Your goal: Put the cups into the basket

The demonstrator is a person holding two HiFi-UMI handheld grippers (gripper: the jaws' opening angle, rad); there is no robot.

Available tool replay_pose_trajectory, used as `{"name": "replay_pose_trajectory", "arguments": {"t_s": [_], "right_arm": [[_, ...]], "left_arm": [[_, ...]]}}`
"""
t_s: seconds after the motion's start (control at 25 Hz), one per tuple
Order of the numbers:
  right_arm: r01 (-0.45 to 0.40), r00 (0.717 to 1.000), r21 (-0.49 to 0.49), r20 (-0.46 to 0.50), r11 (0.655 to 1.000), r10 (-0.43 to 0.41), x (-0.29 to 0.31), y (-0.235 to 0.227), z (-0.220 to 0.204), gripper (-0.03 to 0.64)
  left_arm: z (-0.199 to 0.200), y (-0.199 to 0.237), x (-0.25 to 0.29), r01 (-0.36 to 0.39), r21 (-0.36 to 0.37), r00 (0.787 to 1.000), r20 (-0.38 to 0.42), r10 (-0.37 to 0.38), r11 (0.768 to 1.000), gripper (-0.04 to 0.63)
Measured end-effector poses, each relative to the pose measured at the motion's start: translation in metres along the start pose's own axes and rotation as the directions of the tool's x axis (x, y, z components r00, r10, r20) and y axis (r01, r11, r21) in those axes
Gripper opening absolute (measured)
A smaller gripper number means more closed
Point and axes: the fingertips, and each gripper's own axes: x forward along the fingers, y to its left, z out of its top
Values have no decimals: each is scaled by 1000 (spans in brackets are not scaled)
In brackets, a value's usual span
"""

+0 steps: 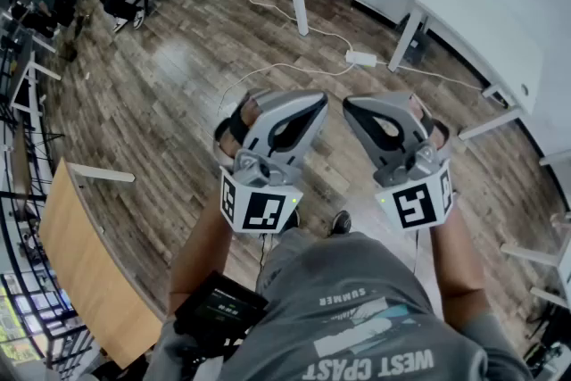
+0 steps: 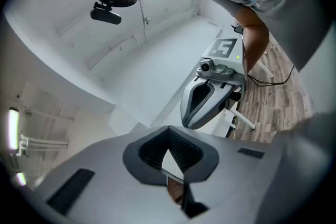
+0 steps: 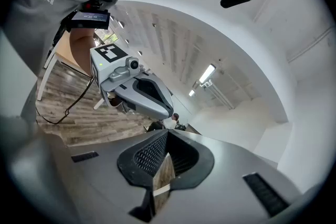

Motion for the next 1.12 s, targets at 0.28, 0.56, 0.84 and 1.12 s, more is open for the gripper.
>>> {"name": "replay_pose_trajectory", "arguments": {"t_s": [0.28,0.56,0.84,1.12], "right_arm": [[-5,1000,21,-1,1000,5,-8,-7,-8,12],[-12,1000,50,2,999,12,-10,-8,-11,12],[-41,999,100,17,994,40,-18,-6,-20,14],[-32,999,96,25,995,30,-22,-12,-19,14]], "left_arm": [[2,-2,11,-6,-7,1000,-6,6,1000,0],[1,-4,12,-7,-11,1000,-12,7,1000,0],[1,-11,21,-9,-17,1000,-23,8,1000,0],[3,-11,22,-24,-26,999,-38,23,999,0]]}}
